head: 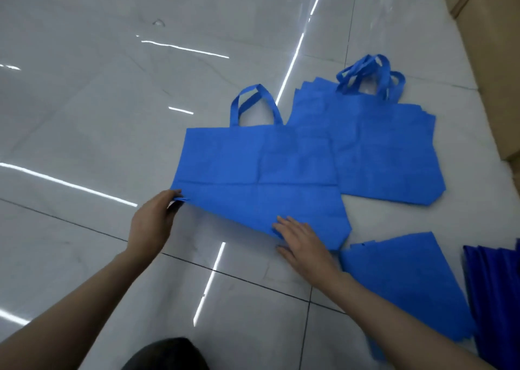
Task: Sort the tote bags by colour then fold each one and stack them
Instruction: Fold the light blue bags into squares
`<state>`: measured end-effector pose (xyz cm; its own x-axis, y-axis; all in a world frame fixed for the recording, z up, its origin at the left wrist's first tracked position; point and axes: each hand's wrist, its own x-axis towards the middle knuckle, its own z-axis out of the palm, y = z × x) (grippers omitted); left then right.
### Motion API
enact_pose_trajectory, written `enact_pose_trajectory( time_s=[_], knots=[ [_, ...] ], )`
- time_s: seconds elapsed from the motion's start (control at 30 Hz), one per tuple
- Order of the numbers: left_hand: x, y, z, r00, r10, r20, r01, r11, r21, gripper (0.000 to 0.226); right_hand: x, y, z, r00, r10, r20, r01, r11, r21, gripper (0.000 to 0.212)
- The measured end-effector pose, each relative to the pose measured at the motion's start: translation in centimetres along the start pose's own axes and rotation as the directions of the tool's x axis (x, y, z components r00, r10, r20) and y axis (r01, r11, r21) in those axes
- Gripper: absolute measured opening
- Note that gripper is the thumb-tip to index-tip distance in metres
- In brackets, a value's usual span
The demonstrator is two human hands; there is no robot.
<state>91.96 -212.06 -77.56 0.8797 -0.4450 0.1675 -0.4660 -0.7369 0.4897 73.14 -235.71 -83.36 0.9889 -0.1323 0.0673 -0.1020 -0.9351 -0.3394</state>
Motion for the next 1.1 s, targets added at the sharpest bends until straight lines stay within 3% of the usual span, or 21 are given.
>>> enact_pose_trajectory(
  time_s=[0.13, 0.2, 0.33, 0.43, 0.53, 0.67, 0.9, 0.93, 1.0, 1.03, 1.1],
  knots=[
    [-2.2, -2.3, -2.1, 0.989, -0.145, -0.014, 0.143, 0.985, -0.100, 0.017, -2.1, 2.1, -2.0, 0.961, 0.258, 0.095, -0.251, 0.965, -0.079, 0.061],
    [-3.2, -3.4, -3.1, 0.987, -0.159, 0.035, 0.162, 0.974, -0.156, 0.013, -2.7, 3.1, -3.5, 0.913, 0.400, 0.083, -0.407, 0.910, 0.080, 0.057],
    [-4.3, -4.3, -4.6, 0.968, -0.233, 0.092, 0.249, 0.935, -0.253, 0.010, -2.4, 3.1, -6.2, 0.887, 0.456, 0.067, -0.444, 0.804, 0.396, 0.024],
    [-4.3, -4.8, -4.9, 0.910, -0.394, 0.128, 0.411, 0.821, -0.397, 0.034, -1.2, 1.9, -7.7, 0.837, 0.545, 0.056, -0.462, 0.649, 0.604, 0.011],
    [-4.0, -5.1, -4.7, 0.863, -0.478, 0.162, 0.488, 0.708, -0.510, 0.068, 0.8, 0.8, -8.4, 0.762, 0.647, -0.020, -0.426, 0.524, 0.738, 0.020],
    [-3.9, -5.5, -3.1, 0.820, -0.529, 0.220, 0.553, 0.630, -0.545, 0.049, 3.8, 0.8, -7.7, 0.703, 0.705, -0.095, -0.452, 0.546, 0.706, 0.030],
    [-3.7, -7.0, -0.2, 0.833, -0.526, 0.170, 0.550, 0.756, -0.356, 0.037, 7.6, 0.8, -5.6, 0.595, 0.791, -0.144, -0.681, 0.590, 0.434, 0.036],
    [-3.5, -7.2, 0.2, 0.834, -0.534, 0.139, 0.548, 0.768, -0.331, 0.039, 8.0, 0.7, -5.2, 0.598, 0.771, -0.221, -0.695, 0.635, 0.336, 0.040],
    [-3.2, -7.4, 1.1, 0.820, -0.565, 0.089, 0.568, 0.786, -0.244, 0.039, 8.4, -0.2, -3.9, 0.707, 0.607, -0.364, -0.611, 0.783, 0.117, 0.045],
    [-3.1, -7.4, 1.5, 0.812, -0.579, 0.079, 0.583, 0.794, -0.174, 0.038, 8.4, -1.0, -2.9, 0.795, 0.466, -0.389, -0.494, 0.869, 0.030, 0.044],
    [-2.9, -6.9, 2.2, 0.795, -0.604, 0.051, 0.606, 0.795, -0.029, 0.038, 8.6, -3.5, -0.5, 0.935, 0.190, -0.300, -0.228, 0.969, -0.095, 0.044]
  ],
)
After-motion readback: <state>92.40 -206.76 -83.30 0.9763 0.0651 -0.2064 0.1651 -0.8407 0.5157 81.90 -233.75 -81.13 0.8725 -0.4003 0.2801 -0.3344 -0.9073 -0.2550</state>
